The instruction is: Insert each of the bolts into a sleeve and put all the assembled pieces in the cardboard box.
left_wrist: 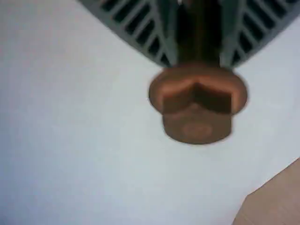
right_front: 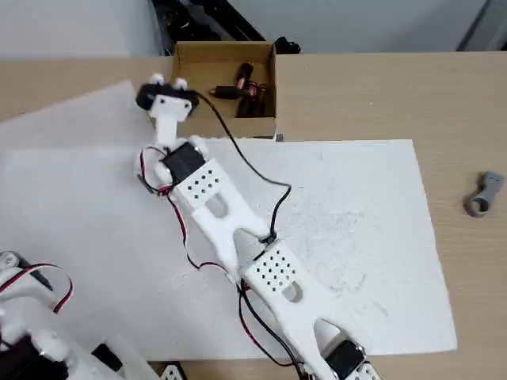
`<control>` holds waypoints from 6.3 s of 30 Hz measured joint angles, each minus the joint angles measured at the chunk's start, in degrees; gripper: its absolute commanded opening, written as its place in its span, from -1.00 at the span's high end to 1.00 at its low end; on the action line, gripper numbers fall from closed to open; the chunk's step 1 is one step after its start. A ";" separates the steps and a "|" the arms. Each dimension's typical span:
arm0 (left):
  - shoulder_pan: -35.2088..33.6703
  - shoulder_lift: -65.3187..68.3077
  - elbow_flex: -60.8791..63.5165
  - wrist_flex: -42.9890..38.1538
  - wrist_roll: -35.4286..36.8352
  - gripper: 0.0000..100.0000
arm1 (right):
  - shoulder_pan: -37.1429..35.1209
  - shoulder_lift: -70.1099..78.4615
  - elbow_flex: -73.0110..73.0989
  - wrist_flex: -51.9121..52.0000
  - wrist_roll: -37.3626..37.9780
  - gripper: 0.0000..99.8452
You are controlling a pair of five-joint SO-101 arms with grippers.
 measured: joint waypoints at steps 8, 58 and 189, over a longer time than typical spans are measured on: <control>0.00 0.00 0.00 0.09 0.00 0.99 | -0.09 -10.11 0.00 4.92 9.67 0.84; 50.55 26.46 -24.62 -24.88 14.07 0.90 | 8.70 -68.75 0.00 7.56 41.85 1.00; 78.95 39.74 -29.71 -26.02 19.08 0.99 | 12.92 -169.14 187.96 -92.84 36.31 0.99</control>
